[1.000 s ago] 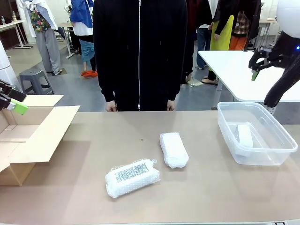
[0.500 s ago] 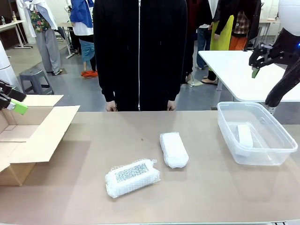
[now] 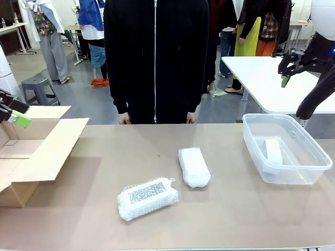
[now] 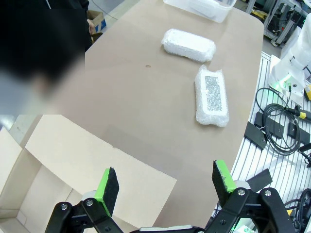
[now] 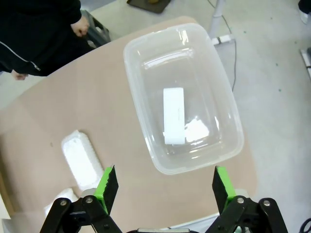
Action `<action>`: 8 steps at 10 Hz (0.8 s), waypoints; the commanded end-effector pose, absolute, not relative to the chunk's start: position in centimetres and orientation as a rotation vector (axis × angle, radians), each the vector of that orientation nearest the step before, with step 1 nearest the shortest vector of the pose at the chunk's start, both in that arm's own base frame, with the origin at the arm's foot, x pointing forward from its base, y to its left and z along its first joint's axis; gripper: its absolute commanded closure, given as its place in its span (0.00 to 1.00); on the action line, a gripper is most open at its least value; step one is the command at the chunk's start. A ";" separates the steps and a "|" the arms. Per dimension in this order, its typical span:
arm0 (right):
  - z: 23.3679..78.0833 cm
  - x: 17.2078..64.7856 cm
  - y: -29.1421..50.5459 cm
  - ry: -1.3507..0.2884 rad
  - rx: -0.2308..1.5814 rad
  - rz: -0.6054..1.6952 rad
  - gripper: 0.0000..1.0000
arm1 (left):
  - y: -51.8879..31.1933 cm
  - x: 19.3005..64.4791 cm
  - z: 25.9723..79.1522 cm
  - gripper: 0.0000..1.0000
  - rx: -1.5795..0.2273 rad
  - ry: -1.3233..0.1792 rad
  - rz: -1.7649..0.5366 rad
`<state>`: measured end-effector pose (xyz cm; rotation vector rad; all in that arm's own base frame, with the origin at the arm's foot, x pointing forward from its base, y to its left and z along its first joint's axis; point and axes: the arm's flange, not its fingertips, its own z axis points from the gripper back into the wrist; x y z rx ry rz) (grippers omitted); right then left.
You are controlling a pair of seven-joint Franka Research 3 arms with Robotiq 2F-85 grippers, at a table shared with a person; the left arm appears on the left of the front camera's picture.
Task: Separate and place wrapped and unwrapped clocks.
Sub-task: Pick up the Digital clock indicated by the person.
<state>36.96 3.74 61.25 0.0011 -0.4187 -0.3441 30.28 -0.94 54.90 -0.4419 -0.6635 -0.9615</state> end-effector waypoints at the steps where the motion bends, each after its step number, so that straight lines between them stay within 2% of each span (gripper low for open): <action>1: 61.2 37.1 3.6 -0.413 0.005 -0.356 0.00 | -0.8 30.4 54.8 0.00 -0.457 -0.672 -0.976; 6: 61.2 37.0 3.7 -0.419 0.001 -0.344 0.00 | -0.8 30.4 54.8 0.00 -0.457 -0.672 -0.976; 8: 60.5 34.7 8.1 -0.500 0.042 0.039 0.00 | -0.8 30.4 54.8 0.00 -0.457 -0.672 -0.976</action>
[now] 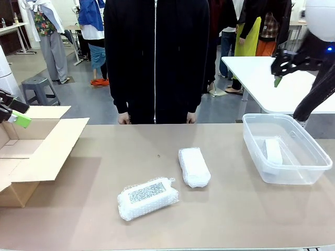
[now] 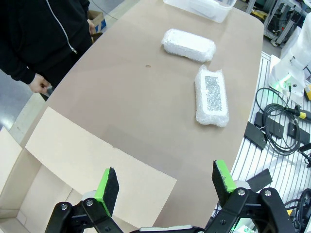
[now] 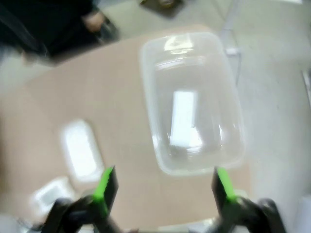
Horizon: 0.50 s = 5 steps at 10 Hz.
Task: Separate and place wrapped and unwrapped clocks.
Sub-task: Pick up the Digital clock indicated by the person.
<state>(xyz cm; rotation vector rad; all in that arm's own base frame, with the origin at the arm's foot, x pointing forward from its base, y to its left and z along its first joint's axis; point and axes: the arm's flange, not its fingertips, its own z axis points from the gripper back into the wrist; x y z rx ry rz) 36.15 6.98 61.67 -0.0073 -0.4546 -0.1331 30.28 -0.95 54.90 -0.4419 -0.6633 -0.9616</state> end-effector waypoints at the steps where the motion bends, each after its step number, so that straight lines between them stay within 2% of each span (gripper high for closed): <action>1: 59.4 32.6 8.5 -0.546 0.136 0.191 0.00 | -0.8 30.4 54.8 0.00 -0.457 -0.672 -0.976; 4: 56.3 24.6 8.7 -0.726 0.278 0.645 0.00 | -0.8 30.4 54.8 0.00 -0.457 -0.672 -0.976; 5: 55.9 22.6 8.4 -0.732 0.327 0.754 0.00 | -0.8 30.4 54.8 0.00 -0.457 -0.672 -0.976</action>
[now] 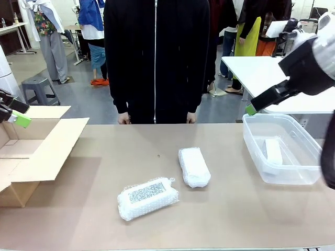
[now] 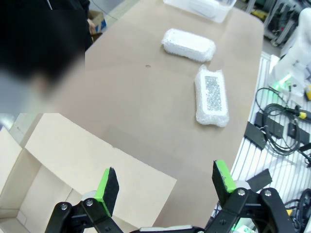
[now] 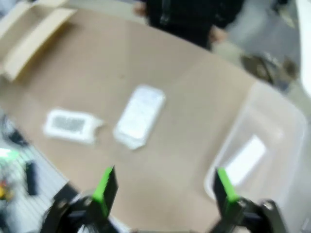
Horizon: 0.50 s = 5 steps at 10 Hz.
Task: Separate and place wrapped and unwrapped clocks.
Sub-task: Pick up the Digital clock indicated by the person.
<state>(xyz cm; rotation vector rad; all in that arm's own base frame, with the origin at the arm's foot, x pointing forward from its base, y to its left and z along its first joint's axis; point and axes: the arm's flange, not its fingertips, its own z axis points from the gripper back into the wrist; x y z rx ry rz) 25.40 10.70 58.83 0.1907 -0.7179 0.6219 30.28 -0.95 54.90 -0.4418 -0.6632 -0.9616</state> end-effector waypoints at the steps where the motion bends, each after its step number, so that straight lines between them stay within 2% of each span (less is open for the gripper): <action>1: 55.9 21.4 8.2 -0.768 0.370 0.803 0.00 | -0.8 30.4 54.8 0.00 -0.457 -0.672 -0.976; 2: 56.4 20.9 8.0 -0.800 0.398 0.871 0.00 | -0.8 30.4 54.8 0.00 -0.457 -0.672 -0.976; 5: 56.7 23.0 7.1 -0.741 0.402 0.937 0.00 | -0.8 30.4 54.8 0.00 -0.457 -0.672 -0.976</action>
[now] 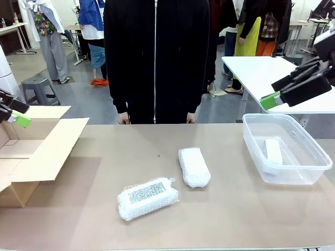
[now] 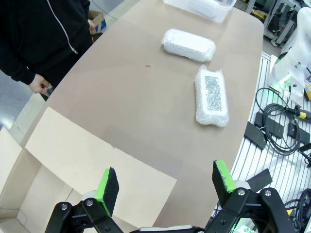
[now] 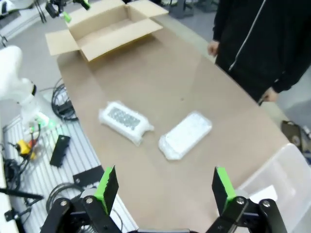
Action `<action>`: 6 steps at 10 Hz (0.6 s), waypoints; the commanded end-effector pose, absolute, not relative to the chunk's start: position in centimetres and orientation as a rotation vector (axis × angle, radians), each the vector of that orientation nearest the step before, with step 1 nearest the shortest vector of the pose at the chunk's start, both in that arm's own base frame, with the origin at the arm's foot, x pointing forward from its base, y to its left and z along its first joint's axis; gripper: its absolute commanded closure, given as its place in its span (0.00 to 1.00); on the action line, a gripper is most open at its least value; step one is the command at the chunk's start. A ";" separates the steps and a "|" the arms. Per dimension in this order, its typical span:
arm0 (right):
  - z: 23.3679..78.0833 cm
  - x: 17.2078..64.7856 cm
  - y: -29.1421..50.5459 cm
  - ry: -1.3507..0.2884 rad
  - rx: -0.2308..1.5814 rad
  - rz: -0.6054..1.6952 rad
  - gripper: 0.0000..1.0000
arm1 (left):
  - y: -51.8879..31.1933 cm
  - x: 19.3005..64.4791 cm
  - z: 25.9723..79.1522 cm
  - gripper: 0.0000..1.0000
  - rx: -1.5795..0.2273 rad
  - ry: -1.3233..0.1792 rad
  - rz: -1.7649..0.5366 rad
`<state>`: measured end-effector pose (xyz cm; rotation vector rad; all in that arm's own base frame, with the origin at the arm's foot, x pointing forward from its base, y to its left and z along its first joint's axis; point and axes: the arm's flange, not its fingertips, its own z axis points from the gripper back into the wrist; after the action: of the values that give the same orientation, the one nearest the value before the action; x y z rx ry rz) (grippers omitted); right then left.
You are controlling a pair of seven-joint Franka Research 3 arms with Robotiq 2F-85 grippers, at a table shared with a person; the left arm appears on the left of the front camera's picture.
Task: Separate and place wrapped and unwrapped clocks.
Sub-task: Pick up the Digital clock indicated by the person.
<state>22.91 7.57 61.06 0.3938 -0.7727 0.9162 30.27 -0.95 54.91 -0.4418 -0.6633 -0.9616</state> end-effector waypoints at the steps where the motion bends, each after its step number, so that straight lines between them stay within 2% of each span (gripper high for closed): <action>1: 56.2 24.0 7.0 -0.690 0.393 0.959 0.00 | -0.8 30.4 54.8 0.00 -0.457 -0.672 -0.976; 4: 55.2 24.9 6.6 -0.655 0.428 1.010 0.00 | -0.8 30.4 54.8 0.00 -0.457 -0.672 -0.976; 6: 55.2 24.5 6.5 -0.696 0.405 1.025 0.00 | -0.8 30.4 54.8 0.00 -0.457 -0.672 -0.976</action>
<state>26.00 6.79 57.66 0.3987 -0.6634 1.0018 30.27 -0.95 54.91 -0.4418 -0.6633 -0.9616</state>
